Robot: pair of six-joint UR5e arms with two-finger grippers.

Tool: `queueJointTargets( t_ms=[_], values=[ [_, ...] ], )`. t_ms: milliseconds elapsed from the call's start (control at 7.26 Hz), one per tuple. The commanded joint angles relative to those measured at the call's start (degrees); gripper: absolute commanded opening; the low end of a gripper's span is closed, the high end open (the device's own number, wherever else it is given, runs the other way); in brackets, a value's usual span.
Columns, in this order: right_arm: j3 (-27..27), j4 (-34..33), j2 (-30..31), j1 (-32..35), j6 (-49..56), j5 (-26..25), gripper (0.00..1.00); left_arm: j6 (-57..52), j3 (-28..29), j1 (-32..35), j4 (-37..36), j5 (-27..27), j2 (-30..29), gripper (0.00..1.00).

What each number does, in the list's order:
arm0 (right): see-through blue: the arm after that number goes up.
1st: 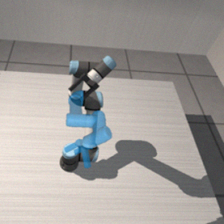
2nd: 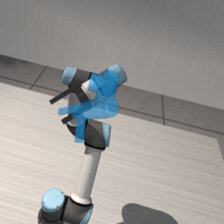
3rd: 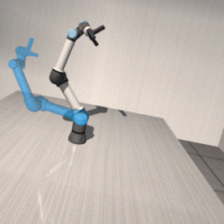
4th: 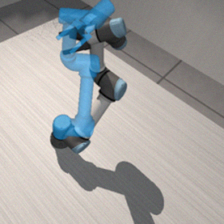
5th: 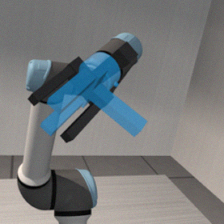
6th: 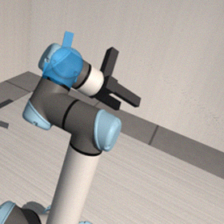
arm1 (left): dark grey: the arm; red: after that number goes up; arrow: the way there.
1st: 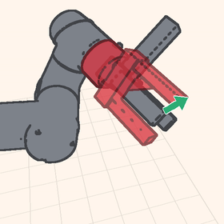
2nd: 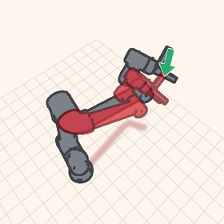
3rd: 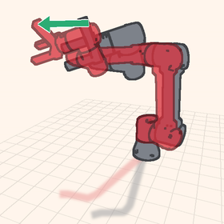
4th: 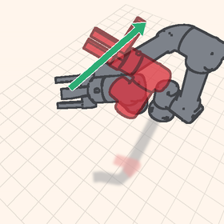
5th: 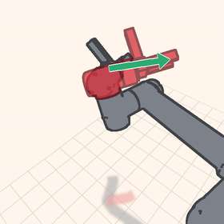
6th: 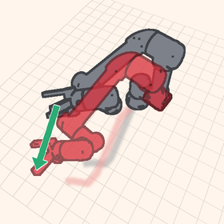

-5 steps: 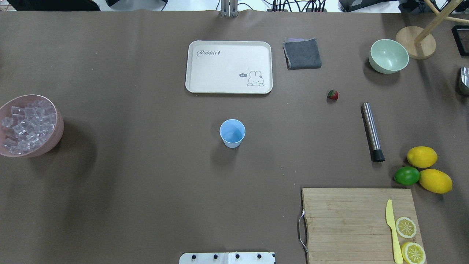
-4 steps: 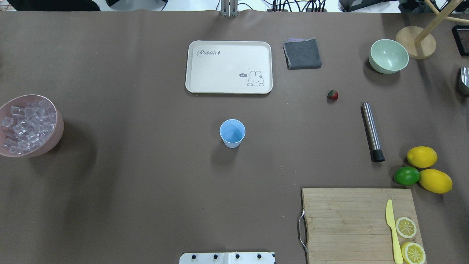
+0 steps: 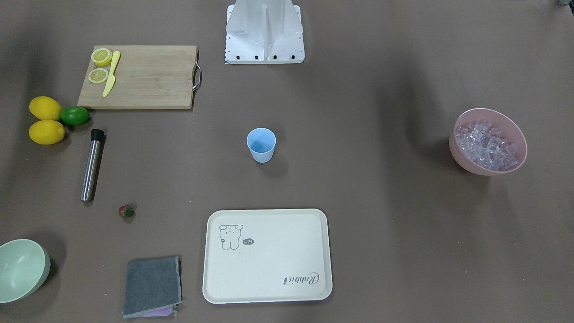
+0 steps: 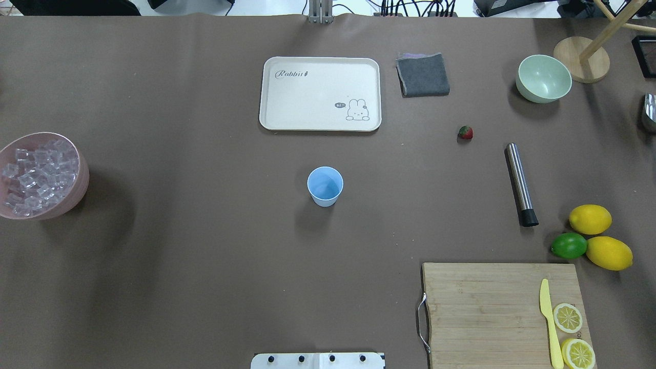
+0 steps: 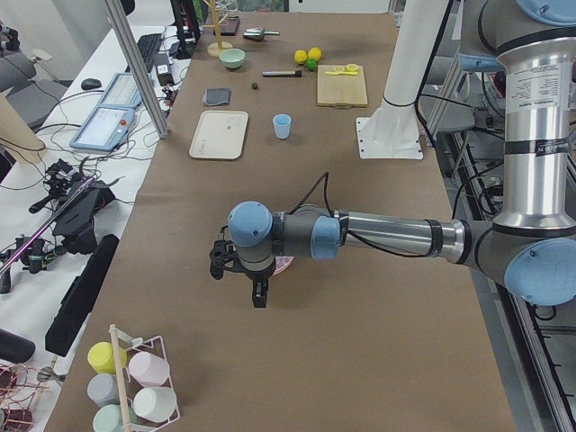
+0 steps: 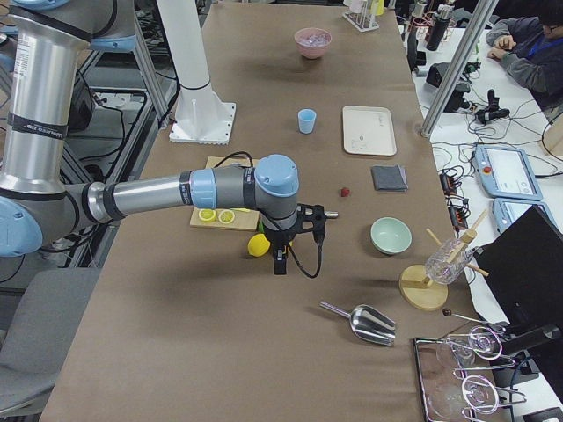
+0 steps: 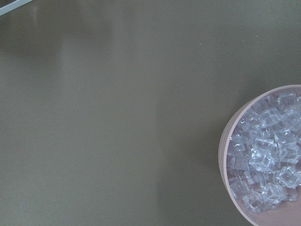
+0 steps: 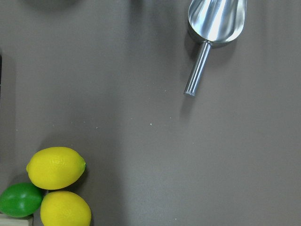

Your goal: Mash ice and strawberries in cup

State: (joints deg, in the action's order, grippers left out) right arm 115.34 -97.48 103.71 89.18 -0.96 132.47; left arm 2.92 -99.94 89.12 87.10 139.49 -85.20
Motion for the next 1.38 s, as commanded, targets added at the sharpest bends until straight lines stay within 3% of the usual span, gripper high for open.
queueJointTargets(
  t_ms=[0,688,1102,1239],
  values=[
    [0.1,0.0,-0.1,0.0,-0.1,0.2,1.00,0.0,-0.1,0.0,0.0,0.1,-0.3,0.99],
    [-2.1,4.6,-0.3,3.5,0.4,6.8,1.00,-0.2,-0.8,0.0,0.3,0.7,-0.9,0.99],
    [-4.7,16.8,2.5,3.4,1.0,6.8,1.00,0.4,1.1,0.0,4.7,0.6,-5.0,0.99],
    [-5.0,17.0,2.4,3.4,0.8,7.4,1.00,0.0,0.6,0.0,6.2,0.7,-4.4,0.99]
  ],
)
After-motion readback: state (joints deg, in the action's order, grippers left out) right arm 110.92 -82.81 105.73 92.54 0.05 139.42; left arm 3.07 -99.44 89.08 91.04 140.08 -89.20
